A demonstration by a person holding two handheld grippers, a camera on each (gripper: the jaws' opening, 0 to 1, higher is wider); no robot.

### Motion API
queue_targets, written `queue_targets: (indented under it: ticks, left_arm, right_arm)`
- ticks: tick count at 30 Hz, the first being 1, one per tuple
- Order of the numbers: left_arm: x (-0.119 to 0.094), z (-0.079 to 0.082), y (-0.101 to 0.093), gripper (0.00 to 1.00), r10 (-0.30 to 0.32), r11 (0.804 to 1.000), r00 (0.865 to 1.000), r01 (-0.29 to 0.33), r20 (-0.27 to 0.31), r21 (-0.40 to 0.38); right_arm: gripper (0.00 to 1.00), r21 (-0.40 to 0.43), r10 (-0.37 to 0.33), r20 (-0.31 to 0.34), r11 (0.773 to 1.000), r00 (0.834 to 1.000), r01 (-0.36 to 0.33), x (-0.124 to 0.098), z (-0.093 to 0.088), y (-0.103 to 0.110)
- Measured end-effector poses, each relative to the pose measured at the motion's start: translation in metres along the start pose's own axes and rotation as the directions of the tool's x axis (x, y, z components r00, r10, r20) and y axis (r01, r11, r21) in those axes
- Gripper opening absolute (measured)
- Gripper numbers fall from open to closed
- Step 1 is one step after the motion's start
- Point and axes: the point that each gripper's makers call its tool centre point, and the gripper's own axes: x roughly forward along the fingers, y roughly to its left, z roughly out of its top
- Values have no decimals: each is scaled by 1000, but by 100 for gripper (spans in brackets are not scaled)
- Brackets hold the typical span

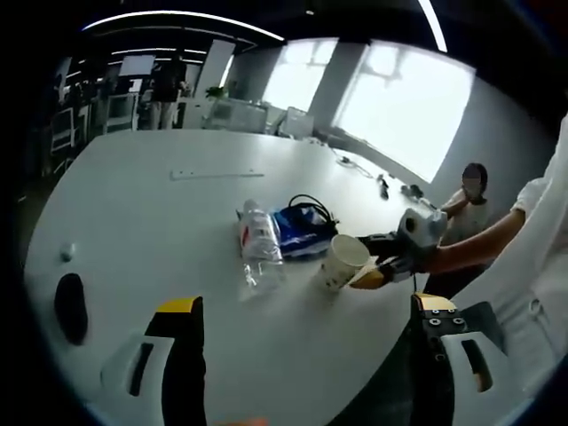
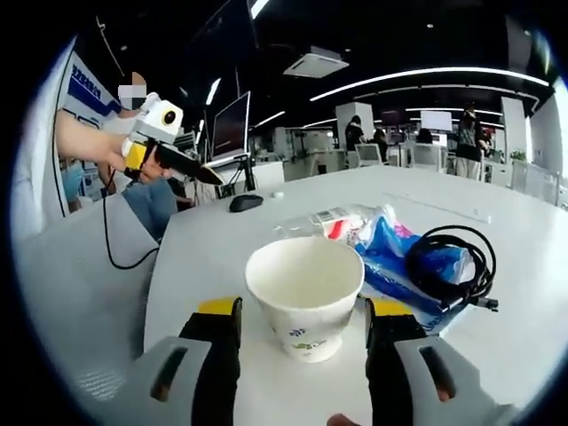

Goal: Arrange the tabletop items into an orderly group along one side of the table until the central work area is clear of visible clutter.

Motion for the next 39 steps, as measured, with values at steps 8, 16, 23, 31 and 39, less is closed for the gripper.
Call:
queue_targets:
  ticks: [8,16,23,31,39]
  left_arm:
    - [6,1,-2,94,-12,1000,1000,12,8,-3]
    - [12,5,-5,94,-29,1000,1000,29,11,0]
    - [19,14,-8,94,-53,998,998,54,30,-19]
    - [29,17,-6,93,-66,998,998,66,16,-18]
    - [35,21,-5,93,-77,997,997,78,10,-14]
  right_arm:
    - [76,23,-11,-6,1000,1000,11,-25,10,-7]
    - [78,53,-56,-39,997,998,58,-44,12,-17]
    - [76,91,-93,-46,991,995,97,-63,16,-19]
    - [75,180,-125,-33,975,992,129,-89,20,-20]
    - [73,175,-156,-43,971,987,161,-93,19,-22]
